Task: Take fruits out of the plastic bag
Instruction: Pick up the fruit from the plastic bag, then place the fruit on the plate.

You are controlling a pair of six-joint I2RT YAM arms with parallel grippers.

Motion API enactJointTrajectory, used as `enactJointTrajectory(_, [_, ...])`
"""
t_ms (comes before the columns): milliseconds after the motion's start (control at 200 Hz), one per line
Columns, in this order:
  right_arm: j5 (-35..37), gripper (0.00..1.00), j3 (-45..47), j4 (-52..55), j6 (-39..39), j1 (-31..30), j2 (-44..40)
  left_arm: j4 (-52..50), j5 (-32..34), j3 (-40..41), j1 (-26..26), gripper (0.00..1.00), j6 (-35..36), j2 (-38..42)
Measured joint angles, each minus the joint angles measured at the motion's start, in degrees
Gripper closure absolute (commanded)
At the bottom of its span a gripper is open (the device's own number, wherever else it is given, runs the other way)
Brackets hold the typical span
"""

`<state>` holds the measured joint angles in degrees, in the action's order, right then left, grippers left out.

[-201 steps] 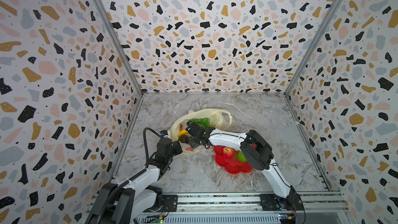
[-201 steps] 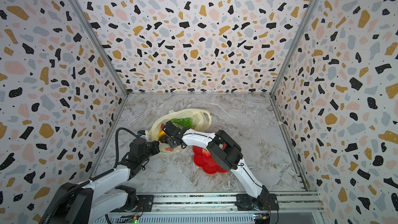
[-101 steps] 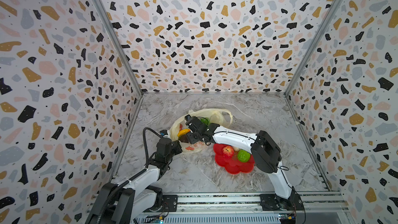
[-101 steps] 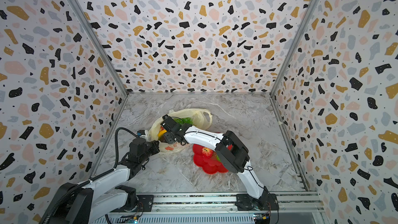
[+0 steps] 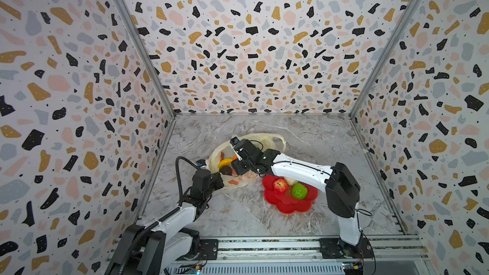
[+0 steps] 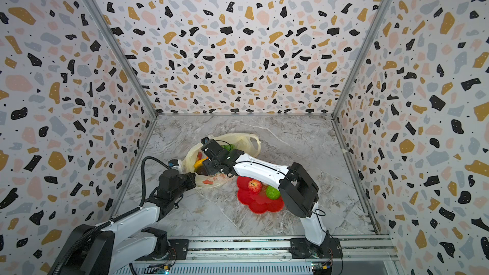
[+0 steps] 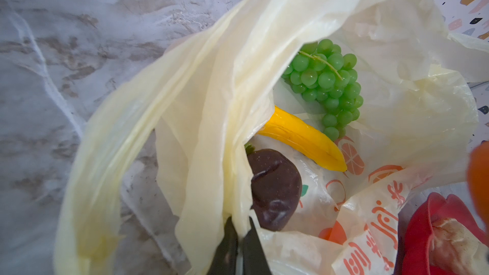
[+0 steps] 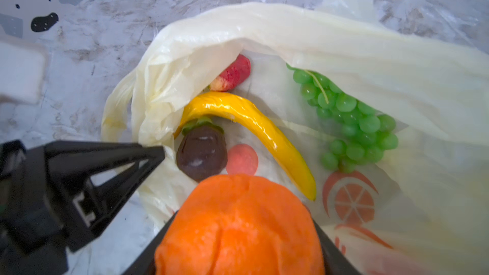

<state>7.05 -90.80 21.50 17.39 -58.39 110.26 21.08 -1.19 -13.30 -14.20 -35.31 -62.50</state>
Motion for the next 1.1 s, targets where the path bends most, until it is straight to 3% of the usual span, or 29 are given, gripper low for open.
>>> enactJointTrajectory(436, [0.79,0.36,27.61,5.9,2.62,0.0,-31.71,0.04,0.02,0.0,0.0,0.93,0.0,-0.11])
enactJointTrajectory(786, [0.22,0.37,37.99,12.24,10.43,0.0,-41.09,0.04,0.02,0.0,0.0,0.93,0.0,-0.26])
enactJointTrajectory(1096, [-2.4,0.37,46.88,12.7,17.11,0.0,-43.58,0.04,0.02,0.0,0.0,0.92,0.0,-0.26])
